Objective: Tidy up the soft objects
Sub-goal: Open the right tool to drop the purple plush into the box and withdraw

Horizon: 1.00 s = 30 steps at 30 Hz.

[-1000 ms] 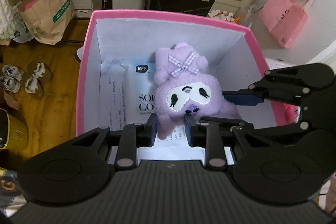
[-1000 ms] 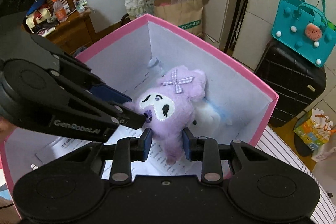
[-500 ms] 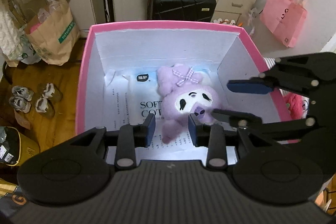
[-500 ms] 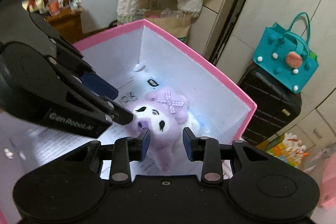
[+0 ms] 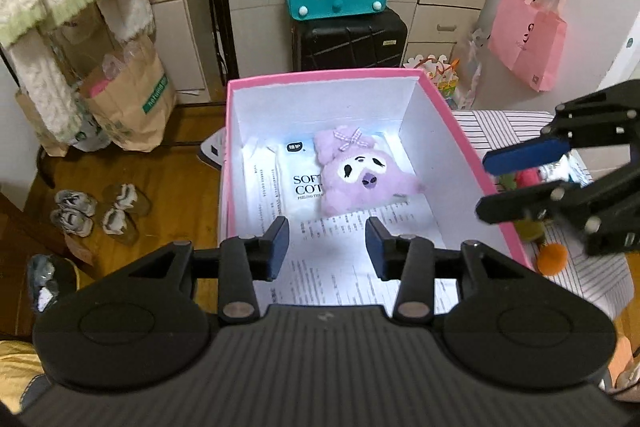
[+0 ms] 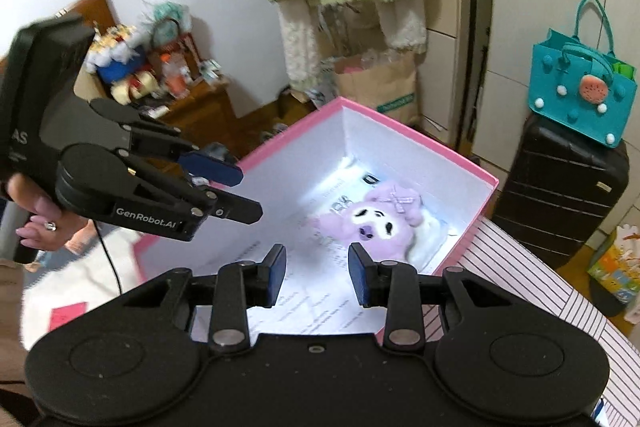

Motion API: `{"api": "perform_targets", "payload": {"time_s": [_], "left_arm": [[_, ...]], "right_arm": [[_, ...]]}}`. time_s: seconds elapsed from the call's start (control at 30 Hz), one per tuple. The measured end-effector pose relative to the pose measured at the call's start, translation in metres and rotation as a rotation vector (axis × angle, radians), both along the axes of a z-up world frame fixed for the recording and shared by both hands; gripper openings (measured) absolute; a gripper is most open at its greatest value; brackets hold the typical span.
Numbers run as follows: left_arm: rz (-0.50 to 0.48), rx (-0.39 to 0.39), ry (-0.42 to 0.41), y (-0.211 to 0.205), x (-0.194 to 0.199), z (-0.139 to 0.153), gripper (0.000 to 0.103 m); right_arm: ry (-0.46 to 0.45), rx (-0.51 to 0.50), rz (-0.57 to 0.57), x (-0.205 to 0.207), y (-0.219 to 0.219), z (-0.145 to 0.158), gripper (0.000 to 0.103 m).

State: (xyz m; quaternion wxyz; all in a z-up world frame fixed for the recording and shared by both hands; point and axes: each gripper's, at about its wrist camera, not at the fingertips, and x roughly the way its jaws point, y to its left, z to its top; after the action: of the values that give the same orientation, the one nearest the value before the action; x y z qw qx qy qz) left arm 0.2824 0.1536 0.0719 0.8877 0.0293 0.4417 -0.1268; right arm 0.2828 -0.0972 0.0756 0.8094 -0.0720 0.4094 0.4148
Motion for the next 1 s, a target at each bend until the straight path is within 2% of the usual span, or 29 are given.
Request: {"api": "perform_targets", "payload": {"time_s": [0.13, 0.27, 0.53, 0.8, 1.0], "left_arm": [[0.007, 0.009, -0.029, -0.002, -0.022, 0.022, 0.042], [0.026, -0.010, -0.035, -0.005, -0.040, 0.041, 0.047], [0.004, 0.021, -0.085, -0.042, -0.087, 0.067, 0.052], [-0.104, 0.027, -0.128, -0.095, -0.131, 0.070, 0.057], [-0.187, 0.019, -0.116, -0.135, -0.149, 0.058, 0.060]], "right_arm": [[-0.024, 0.005, -0.001, -0.010, -0.009, 0.015, 0.039], [-0.052, 0.013, 0.019, -0.022, -0.020, 0.031, 0.040], [-0.094, 0.038, 0.050, -0.055, -0.057, 0.050, 0.045], [-0.143, 0.009, -0.010, -0.098, -0.120, 0.048, 0.052], [-0.153, -0.031, -0.091, -0.128, -0.173, 0.035, 0.056]]}}
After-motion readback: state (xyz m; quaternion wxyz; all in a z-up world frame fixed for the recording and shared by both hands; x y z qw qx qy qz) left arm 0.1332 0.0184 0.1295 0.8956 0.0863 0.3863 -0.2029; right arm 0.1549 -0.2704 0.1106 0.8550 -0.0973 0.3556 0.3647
